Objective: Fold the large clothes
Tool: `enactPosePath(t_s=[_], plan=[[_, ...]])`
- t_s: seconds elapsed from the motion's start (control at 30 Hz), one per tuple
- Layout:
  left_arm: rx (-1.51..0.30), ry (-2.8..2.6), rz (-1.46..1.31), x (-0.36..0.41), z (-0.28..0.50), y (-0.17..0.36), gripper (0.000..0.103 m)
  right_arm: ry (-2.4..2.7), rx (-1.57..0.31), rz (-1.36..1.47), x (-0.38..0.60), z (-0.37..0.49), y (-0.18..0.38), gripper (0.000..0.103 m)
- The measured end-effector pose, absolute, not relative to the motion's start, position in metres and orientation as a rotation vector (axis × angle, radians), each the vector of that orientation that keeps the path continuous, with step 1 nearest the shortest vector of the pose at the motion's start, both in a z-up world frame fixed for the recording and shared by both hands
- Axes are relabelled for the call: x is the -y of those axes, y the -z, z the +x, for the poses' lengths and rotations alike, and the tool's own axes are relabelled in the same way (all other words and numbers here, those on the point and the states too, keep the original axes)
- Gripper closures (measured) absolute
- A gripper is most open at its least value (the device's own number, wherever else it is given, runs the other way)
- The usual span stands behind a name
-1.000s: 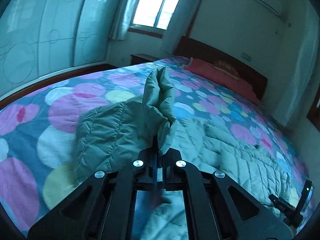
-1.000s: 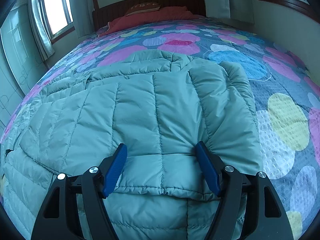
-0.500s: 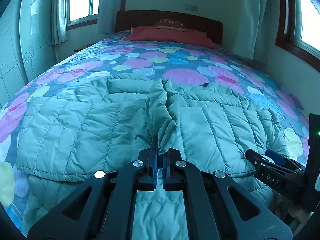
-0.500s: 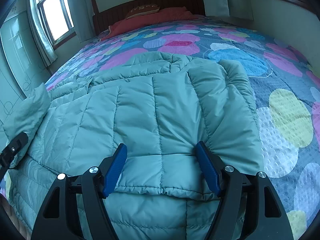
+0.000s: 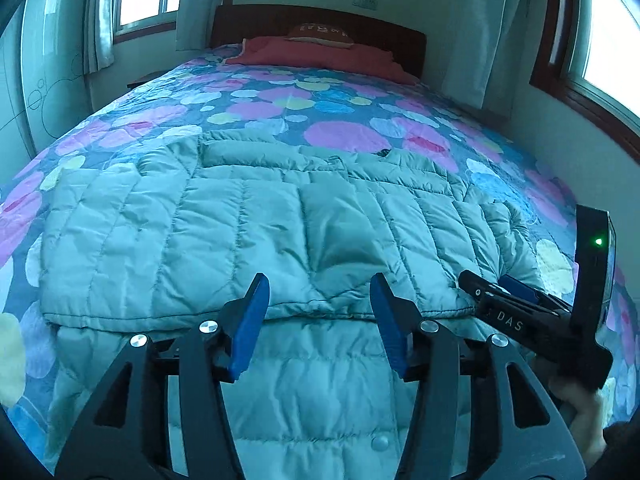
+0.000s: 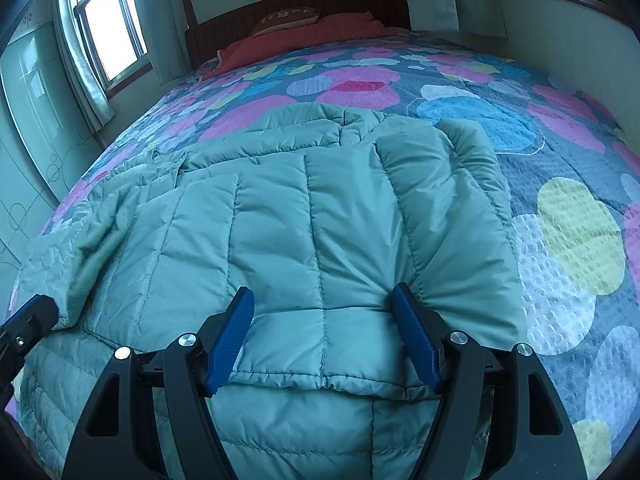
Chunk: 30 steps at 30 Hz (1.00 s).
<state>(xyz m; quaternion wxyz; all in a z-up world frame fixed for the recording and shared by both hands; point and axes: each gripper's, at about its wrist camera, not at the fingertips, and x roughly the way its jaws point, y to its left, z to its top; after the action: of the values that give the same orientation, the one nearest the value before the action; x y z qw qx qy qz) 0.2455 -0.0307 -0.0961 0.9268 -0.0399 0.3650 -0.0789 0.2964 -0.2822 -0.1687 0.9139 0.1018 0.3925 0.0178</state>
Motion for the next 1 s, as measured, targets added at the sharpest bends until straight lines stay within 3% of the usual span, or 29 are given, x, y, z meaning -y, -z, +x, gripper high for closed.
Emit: enactPosePath(t_s=[0.13,0.43,0.67,0.73,0.8,0.83,1.0], plan=[[-0.733,0.074,-0.09,-0.016,0.226,0.085,0.046,-0.015,-0.819,0.207,0.279,0.292,0.16,0.033],[-0.735,-0.174,-0.141,-0.123,0.219,0.086,0.045,-0.17,-0.793,0.267,0.219,0.288,0.119,0.033],[-0.782,-0.233,-0.138,-0.149,0.227,0.105,0.045,-0.237,-0.876,0.277,0.17,0.312,0.137,0.034],[-0.79,-0.23,-0.142,-0.149,0.228,0.108,0.045,-0.243,-0.894,0.248,0.161,0.315,0.143,0.071],[-0.789,-0.228,-0.143,-0.149,0.227,0.109,0.045,-0.276,-0.897,0.238,0.156,0.314,0.144,0.09],[-0.785,-0.226,-0.145,-0.149,0.228,0.109,0.045,-0.281,-0.886,0.232,0.156,0.312,0.141,0.096],[-0.761,-0.21,-0.15,-0.146,0.231,0.1,0.044,-0.235,-0.784,0.219,0.189,0.3,0.112,0.097]])
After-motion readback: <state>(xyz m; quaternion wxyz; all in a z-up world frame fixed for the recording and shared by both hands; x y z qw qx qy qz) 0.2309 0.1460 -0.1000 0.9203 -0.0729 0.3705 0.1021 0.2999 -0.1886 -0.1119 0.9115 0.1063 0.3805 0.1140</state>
